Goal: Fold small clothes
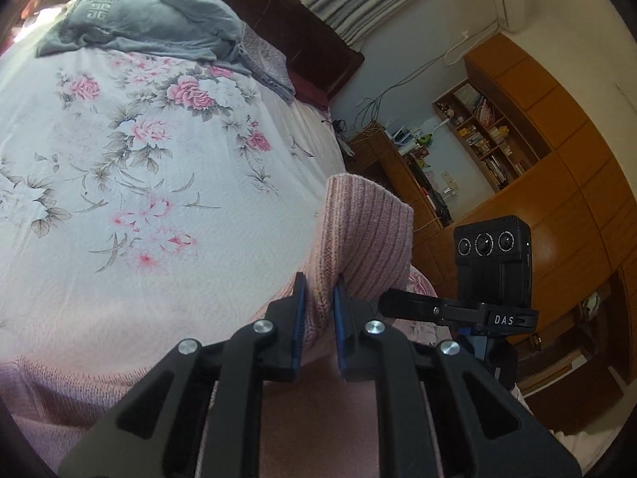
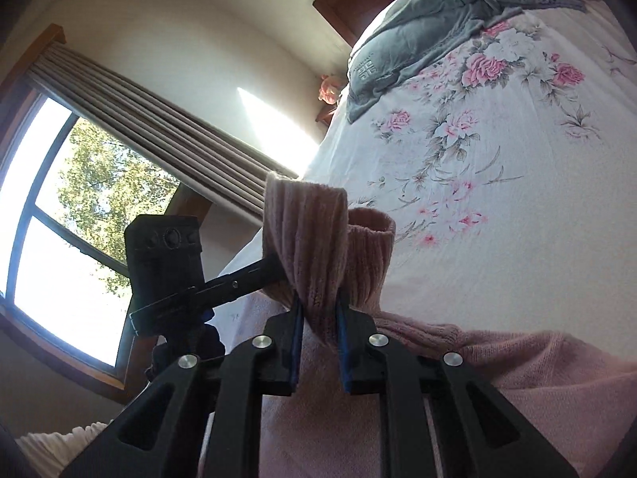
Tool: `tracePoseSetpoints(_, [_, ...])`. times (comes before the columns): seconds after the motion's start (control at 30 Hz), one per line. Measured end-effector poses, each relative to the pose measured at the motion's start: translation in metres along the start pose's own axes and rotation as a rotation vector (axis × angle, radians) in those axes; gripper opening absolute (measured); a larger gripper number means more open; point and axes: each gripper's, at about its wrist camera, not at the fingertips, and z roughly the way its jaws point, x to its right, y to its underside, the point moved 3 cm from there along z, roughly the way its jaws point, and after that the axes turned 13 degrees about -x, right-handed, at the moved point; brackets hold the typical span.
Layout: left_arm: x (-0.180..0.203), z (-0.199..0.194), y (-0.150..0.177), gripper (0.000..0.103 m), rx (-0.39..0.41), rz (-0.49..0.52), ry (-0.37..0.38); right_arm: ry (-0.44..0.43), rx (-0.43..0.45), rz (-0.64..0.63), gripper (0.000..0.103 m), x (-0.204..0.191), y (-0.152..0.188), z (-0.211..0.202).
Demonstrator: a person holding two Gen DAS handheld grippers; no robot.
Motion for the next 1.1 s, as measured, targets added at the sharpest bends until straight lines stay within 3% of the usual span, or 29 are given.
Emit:
tracePoseSetpoints(0.1, [0.024,-0.009,0.036,0.015,-0.02,0.109,-0.016,0.047,-0.024,-0.073,0.015,-0.023,0.038,-0.004])
tracePoseSetpoints(0.23, [0.034,-0.006,0.095,0.022,-0.118,0.222,-0.065,0.138,-0.112,-0.138,0.015,-0.037,0.098,0.006])
tracePoseSetpoints(0.33, [0.02,0.003,0.136,0.028,-0.216,0.211,-0.121,0.237,-0.222,-0.132,0.019,-0.029,0.137,0.026])
tracePoseSetpoints(0.43, [0.011,-0.011,0.154,0.029,-0.205,0.159,-0.114,0.224,-0.237,-0.113,0.018,-0.027,0.16,0.016])
tracePoseSetpoints(0.57, [0.034,-0.037,0.148,0.033,-0.123,0.174,-0.102,0.225,-0.123,-0.096,0.019,-0.043,0.145,-0.022])
tracePoseSetpoints(0.63, [0.05,-0.044,0.136,0.044,-0.065,0.181,-0.083,0.205,-0.06,-0.104,0.02,-0.058,0.127,-0.034])
tracePoseSetpoints(0.7, [0.061,-0.038,0.124,0.05,-0.046,0.181,-0.098,0.24,-0.03,-0.107,0.021,-0.068,0.109,-0.032])
tracePoseSetpoints(0.87, [0.056,-0.002,0.119,0.05,-0.115,0.146,-0.203,0.348,-0.066,-0.053,0.021,-0.058,0.092,0.008])
tracePoseSetpoints(0.93, [0.05,0.007,0.128,0.05,-0.152,0.13,-0.232,0.412,-0.103,-0.008,0.021,-0.047,0.1,0.019])
tracePoseSetpoints(1.1, [0.04,0.018,0.145,0.052,-0.15,0.104,-0.259,0.441,-0.109,0.04,0.021,-0.03,0.122,0.033])
